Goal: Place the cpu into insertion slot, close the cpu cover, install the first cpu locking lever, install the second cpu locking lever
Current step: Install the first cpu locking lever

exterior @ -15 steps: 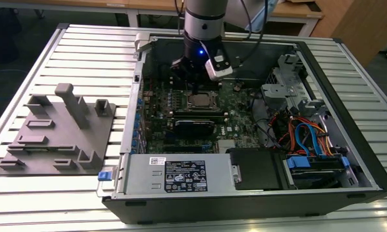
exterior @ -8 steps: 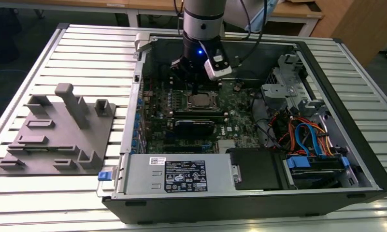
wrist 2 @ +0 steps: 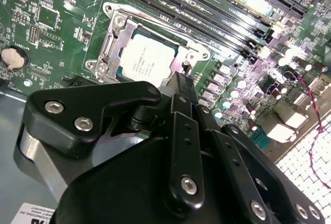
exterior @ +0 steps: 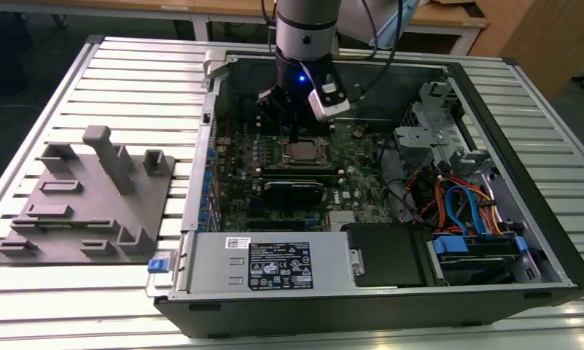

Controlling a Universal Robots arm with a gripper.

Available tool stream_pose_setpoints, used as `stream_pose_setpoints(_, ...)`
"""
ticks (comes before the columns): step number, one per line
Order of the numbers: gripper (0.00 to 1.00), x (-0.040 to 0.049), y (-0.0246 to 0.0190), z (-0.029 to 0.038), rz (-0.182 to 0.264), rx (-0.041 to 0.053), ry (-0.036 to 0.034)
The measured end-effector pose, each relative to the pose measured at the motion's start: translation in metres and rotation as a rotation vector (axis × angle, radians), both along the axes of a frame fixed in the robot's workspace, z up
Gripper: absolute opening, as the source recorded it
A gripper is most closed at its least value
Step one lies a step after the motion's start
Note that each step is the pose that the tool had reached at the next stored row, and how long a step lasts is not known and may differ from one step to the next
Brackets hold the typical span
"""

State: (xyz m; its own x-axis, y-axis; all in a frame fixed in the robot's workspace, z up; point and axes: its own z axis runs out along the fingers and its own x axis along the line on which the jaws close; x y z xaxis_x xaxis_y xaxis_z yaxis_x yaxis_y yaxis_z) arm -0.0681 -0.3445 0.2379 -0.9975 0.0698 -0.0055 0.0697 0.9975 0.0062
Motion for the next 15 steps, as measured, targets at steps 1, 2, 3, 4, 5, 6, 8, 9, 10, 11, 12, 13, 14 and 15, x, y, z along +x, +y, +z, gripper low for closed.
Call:
stream_pose_setpoints(1,0.10,-0.0001,0.0000,0.0000,0.005,0.0000,-0.0011)
stream_pose_setpoints(2,0.10,-0.0001,-0.0001,0.0003,0.006,-0.0001,-0.0018)
stream_pose_setpoints(3,0.10,-0.0001,-0.0001,0.0013,0.007,0.0000,-0.0019)
stream_pose_setpoints(4,0.10,-0.0001,0.0000,0.0023,0.007,0.0004,-0.0020)
stream_pose_setpoints(5,0.10,-0.0001,0.0000,0.0030,0.007,0.0010,-0.0020)
stream_pose_setpoints(6,0.10,-0.0001,0.0000,0.0031,0.007,0.0015,-0.0021)
stream_pose_setpoints(8,0.10,-0.0009,0.0000,0.0032,0.011,0.0022,-0.0020)
stream_pose_setpoints(9,0.10,-0.0013,0.0000,0.0032,0.015,0.0030,-0.0020)
stream_pose_setpoints(10,0.10,-0.0020,0.0000,0.0032,0.018,0.0040,-0.0020)
stream_pose_setpoints(11,0.10,-0.0030,0.0000,0.0032,0.020,0.0048,-0.0022)
stream_pose_setpoints(12,0.10,-0.0044,0.0000,0.0031,0.021,0.0056,-0.0026)
stream_pose_setpoints(13,0.10,-0.0062,0.0000,0.0032,0.022,0.0061,-0.0029)
stream_pose_setpoints(14,0.10,-0.0083,0.0000,0.0032,0.022,0.0065,-0.0033)
stream_pose_setpoints(15,0.10,-0.0108,0.0000,0.0031,0.022,0.0069,-0.0042)
